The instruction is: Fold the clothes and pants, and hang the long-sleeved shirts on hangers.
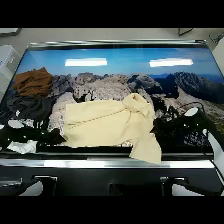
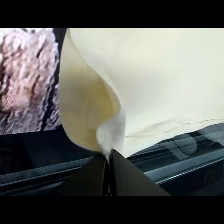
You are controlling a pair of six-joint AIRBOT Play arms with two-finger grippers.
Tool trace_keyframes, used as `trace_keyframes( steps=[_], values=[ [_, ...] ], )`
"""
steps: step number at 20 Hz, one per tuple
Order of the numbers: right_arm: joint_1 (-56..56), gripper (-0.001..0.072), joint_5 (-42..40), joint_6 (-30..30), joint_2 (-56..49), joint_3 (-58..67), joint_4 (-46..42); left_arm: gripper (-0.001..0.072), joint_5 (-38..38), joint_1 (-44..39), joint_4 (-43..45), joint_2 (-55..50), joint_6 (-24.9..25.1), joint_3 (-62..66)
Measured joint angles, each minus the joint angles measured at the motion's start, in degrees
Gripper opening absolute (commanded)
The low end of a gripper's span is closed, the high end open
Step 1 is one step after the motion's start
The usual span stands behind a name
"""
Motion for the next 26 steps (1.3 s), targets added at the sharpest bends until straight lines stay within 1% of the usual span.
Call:
trace_keyframes(
  steps=[2, 5, 8, 10, 11, 13, 15, 18, 20, 23, 24, 26],
  values=[
    [1.2, 0.0032, 0.0, 0.0, 1.7, 3.4, 0.0, 0.0017, 0.2, 0.0, 0.0, 3.0, 0.9, 2.3],
    [1.5, 0.0034, 0.0, -2.2, 8.2, 14.8, -1.7, 0.0018, 3.8, 0.0, 0.0, 11.0, 1.8, 12.4],
    [1.6, 0.0034, -4.0, -5.3, 18.4, 32.2, -5.6, 0.0018, 11.8, -0.1, -1.1, 19.8, 2.1, 29.2],
    [1.7, 0.0035, -9.7, -6.8, 26.1, 41.6, -8.2, 0.0018, 19.0, 0.0, -1.3, 24.8, 2.3, 40.7],
    [1.7, 0.0035, -12.6, -7.1, 30.1, 44.8, -9.5, 0.0018, 21.4, 0.0, -1.2, 27.0, 2.3, 45.5],
    [1.6, 0.0035, -16.7, -7.0, 36.9, 48.6, -11.1, 0.0018, 26.1, 0.0, -0.7, 30.6, 1.4, 52.1],
    [1.6, 0.0034, -18.8, -5.9, 41.9, 50.5, -12.2, 0.0018, 28.3, 0.0, -0.6, 33.2, -0.1, 55.5],
    [1.6, 0.0035, -21.6, -5.0, 46.0, 51.7, -12.9, 0.0018, 31.7, 0.0, -0.6, 35.0, -2.3, 57.9],
    [1.6, 0.0035, -23.3, -4.6, 47.2, 52.1, -13.4, 0.0018, 33.6, 0.0, -0.6, 35.2, -2.8, 58.6],
    [1.6, 0.0034, -21.7, -4.5, 47.0, 52.3, -14.8, 0.0019, 33.1, 0.0, 0.5, 34.2, -3.2, 58.9],
    [1.6, 0.0034, -19.1, -4.4, 46.3, 52.4, -15.5, 0.0019, 31.4, 0.0, 1.7, 33.4, -3.3, 58.6],
    [1.6, 0.0034, -10.4, -4.0, 43.1, 52.2, -17.4, 0.0019, 26.5, 0.0, 4.1, 31.1, -3.4, 56.3]
  ],
)
